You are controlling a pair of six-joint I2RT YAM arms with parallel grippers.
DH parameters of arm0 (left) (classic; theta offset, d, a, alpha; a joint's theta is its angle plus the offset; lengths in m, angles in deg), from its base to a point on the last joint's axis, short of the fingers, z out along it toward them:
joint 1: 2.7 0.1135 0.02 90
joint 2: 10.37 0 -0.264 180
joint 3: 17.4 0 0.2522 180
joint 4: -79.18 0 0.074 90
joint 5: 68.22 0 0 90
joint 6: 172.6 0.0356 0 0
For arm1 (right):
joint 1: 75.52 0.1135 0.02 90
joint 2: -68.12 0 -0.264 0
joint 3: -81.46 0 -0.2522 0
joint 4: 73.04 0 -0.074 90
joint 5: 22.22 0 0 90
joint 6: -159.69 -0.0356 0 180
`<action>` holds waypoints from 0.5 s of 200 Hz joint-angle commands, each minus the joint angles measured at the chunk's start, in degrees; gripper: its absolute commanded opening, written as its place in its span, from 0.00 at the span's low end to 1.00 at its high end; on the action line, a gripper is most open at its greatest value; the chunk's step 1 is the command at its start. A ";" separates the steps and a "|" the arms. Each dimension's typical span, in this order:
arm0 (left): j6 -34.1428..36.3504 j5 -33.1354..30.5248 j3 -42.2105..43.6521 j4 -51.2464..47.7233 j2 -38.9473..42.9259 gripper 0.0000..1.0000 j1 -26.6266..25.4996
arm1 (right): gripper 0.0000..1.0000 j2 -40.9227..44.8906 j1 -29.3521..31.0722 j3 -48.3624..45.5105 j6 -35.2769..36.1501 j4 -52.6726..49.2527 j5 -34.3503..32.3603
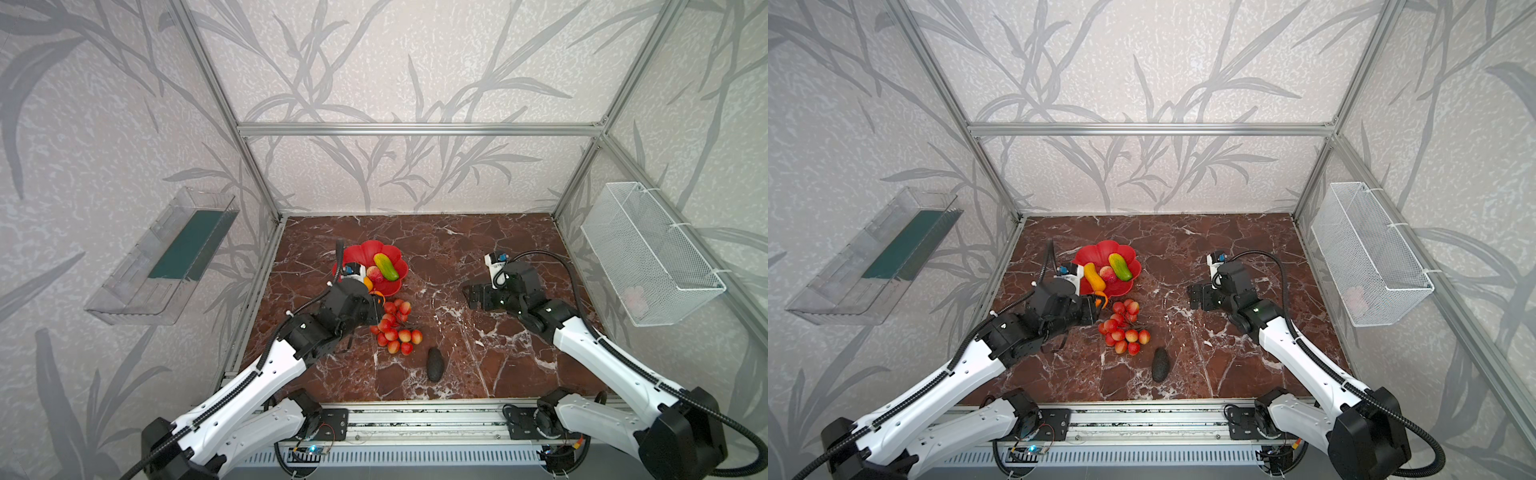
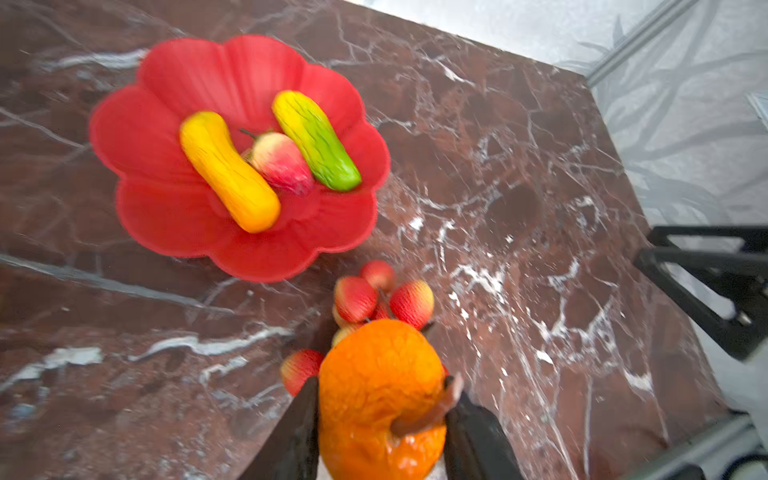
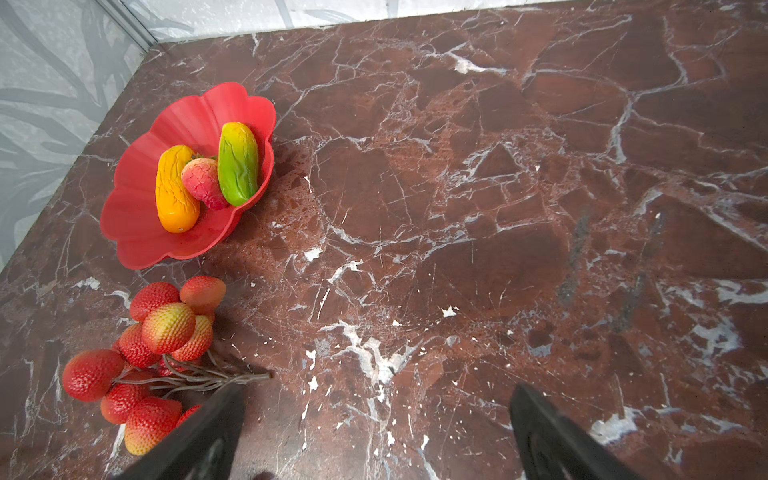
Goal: Place and organize the fake fruits in the fruit bowl
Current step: 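Carry the orange with the left gripper into the bowl and release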
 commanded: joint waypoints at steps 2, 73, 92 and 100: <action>6.36 2.52 -2.35 2.21 -6.76 0.44 4.82 | 0.99 0.15 -0.24 -0.63 -0.46 -0.36 1.56; 8.13 8.42 -7.79 11.79 -24.10 0.43 16.04 | 0.99 2.53 -0.20 -4.05 -1.73 -1.45 2.50; 8.08 8.87 -9.93 13.77 -27.53 0.43 18.40 | 0.99 2.27 -0.22 -3.93 -1.70 -1.58 2.91; 7.97 9.33 -11.11 14.93 -29.23 0.43 19.41 | 0.99 2.18 -0.15 -3.93 -1.78 -1.60 3.04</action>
